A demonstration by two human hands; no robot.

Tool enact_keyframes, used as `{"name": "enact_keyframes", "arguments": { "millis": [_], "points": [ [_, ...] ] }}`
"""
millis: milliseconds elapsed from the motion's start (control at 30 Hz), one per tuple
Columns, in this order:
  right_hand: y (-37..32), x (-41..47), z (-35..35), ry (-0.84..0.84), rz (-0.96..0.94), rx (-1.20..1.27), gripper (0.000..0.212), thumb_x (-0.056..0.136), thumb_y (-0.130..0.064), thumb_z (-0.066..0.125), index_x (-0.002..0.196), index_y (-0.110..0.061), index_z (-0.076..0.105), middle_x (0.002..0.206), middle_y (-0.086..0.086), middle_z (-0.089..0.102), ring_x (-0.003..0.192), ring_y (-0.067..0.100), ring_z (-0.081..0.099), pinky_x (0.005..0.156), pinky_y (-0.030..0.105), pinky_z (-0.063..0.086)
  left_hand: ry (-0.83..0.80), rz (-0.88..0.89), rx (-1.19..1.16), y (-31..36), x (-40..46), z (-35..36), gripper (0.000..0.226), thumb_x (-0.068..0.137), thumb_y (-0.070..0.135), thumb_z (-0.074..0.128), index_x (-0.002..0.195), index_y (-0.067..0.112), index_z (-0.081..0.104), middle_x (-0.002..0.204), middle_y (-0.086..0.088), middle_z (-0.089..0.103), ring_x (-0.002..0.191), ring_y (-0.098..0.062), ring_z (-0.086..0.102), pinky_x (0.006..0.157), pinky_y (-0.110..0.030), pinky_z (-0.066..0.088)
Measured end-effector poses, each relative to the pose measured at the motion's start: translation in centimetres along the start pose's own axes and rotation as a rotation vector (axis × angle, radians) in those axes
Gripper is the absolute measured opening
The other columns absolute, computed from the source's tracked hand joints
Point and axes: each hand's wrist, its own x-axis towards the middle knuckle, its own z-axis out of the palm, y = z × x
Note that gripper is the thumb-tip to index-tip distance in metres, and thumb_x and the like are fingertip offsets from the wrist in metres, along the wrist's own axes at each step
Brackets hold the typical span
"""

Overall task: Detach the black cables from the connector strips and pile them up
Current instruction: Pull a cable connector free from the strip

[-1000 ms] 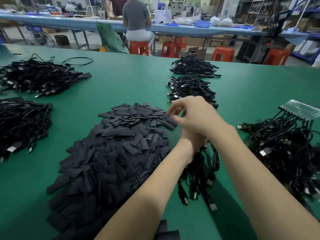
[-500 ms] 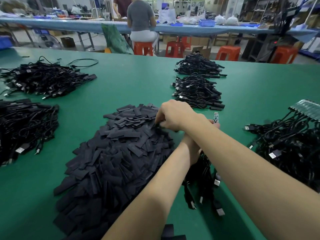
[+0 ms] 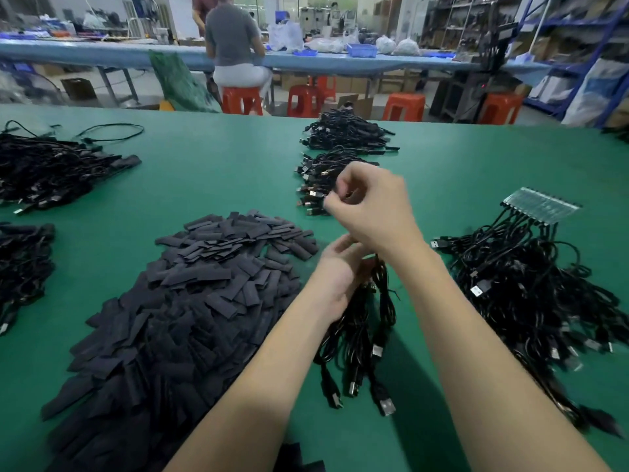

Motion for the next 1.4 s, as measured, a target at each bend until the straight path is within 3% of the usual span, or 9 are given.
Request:
{"name": "enact_keyframes", "arguments": {
  "millis": [100, 300, 400, 500, 567, 800, 967, 1267, 1400],
  "points": [
    [3.1, -1.9, -3.2, 0.158, 0.237, 0.404, 0.025, 0.086, -0.018, 0.077, 0.068, -0.021, 0.059, 0.059, -0.009, 0.058, 0.055, 0.009, 0.052, 0.059, 0.021, 0.044, -0.053, 0.007, 0.01, 0.0, 0.1, -0.1, 0.007, 0.099, 0.009, 0.06, 0.097, 0.014, 0.065, 0.084, 0.0, 0.072, 0.072, -0.012, 0.069, 0.075, -0.025, 0.054],
    [6.8, -5.2, -4.9, 0.137, 0.609, 0.89, 0.019, 0.079, -0.011, 0.081, 0.074, -0.017, 0.064, 0.068, -0.003, 0.063, 0.061, 0.011, 0.059, 0.06, 0.018, 0.053, -0.117, -0.009, 0.047, 0.7, -0.1, -0.6, 0.008, 0.096, 0.01, 0.064, 0.102, 0.01, 0.069, 0.078, 0.002, 0.075, 0.073, -0.009, 0.071, 0.075, -0.02, 0.056],
    [7.1, -5.5, -5.1, 0.112, 0.664, 0.971, 0.022, 0.068, -0.017, 0.083, 0.082, -0.017, 0.067, 0.077, 0.001, 0.069, 0.064, 0.011, 0.064, 0.061, 0.017, 0.055, -0.139, -0.008, 0.051, 0.9, -0.2, -0.7, 0.009, 0.096, 0.008, 0.064, 0.102, 0.008, 0.07, 0.08, 0.0, 0.074, 0.075, -0.01, 0.071, 0.076, -0.018, 0.055],
    [7.1, -5.5, -5.2, 0.104, 0.664, 1.043, 0.041, 0.067, -0.016, 0.083, 0.105, -0.015, 0.068, 0.092, 0.004, 0.076, 0.077, 0.014, 0.071, 0.067, 0.019, 0.057, -0.159, -0.004, 0.066, 1.0, -0.2, -0.9, 0.013, 0.095, 0.009, 0.065, 0.106, 0.006, 0.072, 0.083, -0.002, 0.073, 0.079, -0.012, 0.07, 0.078, -0.019, 0.055],
    [7.0, -5.4, -5.4, 0.094, 0.631, 1.099, 0.04, 0.069, -0.014, 0.081, 0.108, -0.015, 0.071, 0.099, 0.004, 0.077, 0.085, 0.015, 0.073, 0.073, 0.019, 0.057, -0.175, -0.009, 0.073, 1.1, -0.3, -0.8, 0.016, 0.095, 0.008, 0.065, 0.109, 0.004, 0.071, 0.084, -0.002, 0.072, 0.079, -0.012, 0.069, 0.079, -0.02, 0.055],
    [6.7, -5.4, -5.5, 0.039, 0.536, 1.064, 0.023, 0.073, -0.018, 0.08, 0.093, -0.025, 0.075, 0.104, 0.0, 0.077, 0.091, 0.008, 0.071, 0.074, 0.019, 0.055, -0.236, -0.01, 0.049, 1.1, -0.9, -0.4, 0.013, 0.095, 0.004, 0.061, 0.101, 0.002, 0.073, 0.084, -0.006, 0.07, 0.073, -0.011, 0.067, 0.082, -0.02, 0.055],
    [6.5, -5.6, -5.5, 0.054, 0.522, 0.95, 0.021, 0.071, -0.025, 0.081, 0.091, -0.029, 0.075, 0.106, -0.003, 0.077, 0.077, 0.006, 0.063, 0.068, 0.019, 0.052, -0.272, -0.015, 0.081, 1.5, -1.2, -0.5, 0.016, 0.078, 0.017, 0.072, 0.089, 0.01, 0.081, 0.082, -0.004, 0.071, 0.075, -0.011, 0.067, 0.088, -0.025, 0.048],
    [7.5, -6.0, -6.5, -0.095, 0.477, 0.865, 0.02, 0.073, -0.026, 0.087, 0.087, -0.033, 0.075, 0.107, 0.001, 0.077, 0.055, 0.005, 0.043, 0.047, 0.012, 0.033, -0.351, 0.037, 0.344, 3.1, -1.5, -1.7, 0.012, 0.091, 0.008, 0.065, 0.097, 0.007, 0.076, 0.077, -0.002, 0.069, 0.073, -0.01, 0.065, 0.077, -0.02, 0.053],
    [7.7, -6.2, -6.5, -0.13, 0.426, 0.93, 0.023, 0.069, -0.029, 0.088, 0.088, -0.032, 0.075, 0.107, 0.002, 0.076, 0.053, 0.004, 0.039, 0.046, 0.012, 0.03, -0.384, 0.043, 0.38, 3.7, -1.7, -2.0, 0.021, 0.082, 0.015, 0.071, 0.099, 0.004, 0.074, 0.081, -0.004, 0.069, 0.075, -0.011, 0.065, 0.078, -0.02, 0.055]
  ]
}}
